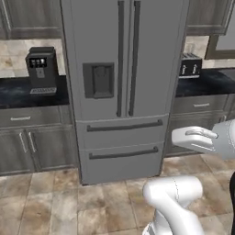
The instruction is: Collect the turmeric, ketchup, and shaker from the cabinet and place them next to the stove.
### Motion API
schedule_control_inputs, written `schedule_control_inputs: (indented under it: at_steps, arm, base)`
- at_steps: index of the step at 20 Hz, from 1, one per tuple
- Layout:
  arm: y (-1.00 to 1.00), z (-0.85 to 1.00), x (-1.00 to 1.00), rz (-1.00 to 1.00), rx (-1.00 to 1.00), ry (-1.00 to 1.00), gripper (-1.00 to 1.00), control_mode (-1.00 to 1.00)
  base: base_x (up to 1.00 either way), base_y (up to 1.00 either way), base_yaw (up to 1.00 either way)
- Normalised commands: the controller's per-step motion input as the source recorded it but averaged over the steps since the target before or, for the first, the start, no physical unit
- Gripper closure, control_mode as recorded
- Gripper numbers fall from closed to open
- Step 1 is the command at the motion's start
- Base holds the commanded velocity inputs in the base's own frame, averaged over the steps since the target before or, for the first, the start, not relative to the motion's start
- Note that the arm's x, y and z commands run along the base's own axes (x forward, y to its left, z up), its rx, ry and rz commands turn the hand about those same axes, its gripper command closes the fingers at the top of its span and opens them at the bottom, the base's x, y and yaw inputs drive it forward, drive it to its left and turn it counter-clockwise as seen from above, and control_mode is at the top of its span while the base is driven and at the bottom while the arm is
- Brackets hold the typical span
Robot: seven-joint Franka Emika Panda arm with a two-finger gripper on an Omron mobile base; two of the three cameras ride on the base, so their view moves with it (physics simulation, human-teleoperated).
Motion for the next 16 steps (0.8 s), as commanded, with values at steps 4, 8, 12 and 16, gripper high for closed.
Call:
schedule_control_inputs:
  at_steps: [4, 8, 12, 16]
  arm:
    - [0.00, 0.00, 0.00, 0.00, 0.00, 0.00, -1.00, 1.00]
    - [0.00, 0.00, 0.00, 0.00, 0.00, 0.00, -1.00, 1.00]
    - [0.00, 0.00, 0.00, 0.00, 0.00, 0.00, -1.00, 1.00]
    - [0.00, 0.00, 0.00, 0.00, 0.00, 0.00, -1.00, 1.00]
  base:
    - [-0.22, 1.00, 0.00]
    - [-0.20, 1.00, 0.00]
    - [-0.14, 1.00, 0.00]
    - [-0.05, 1.00, 0.00]
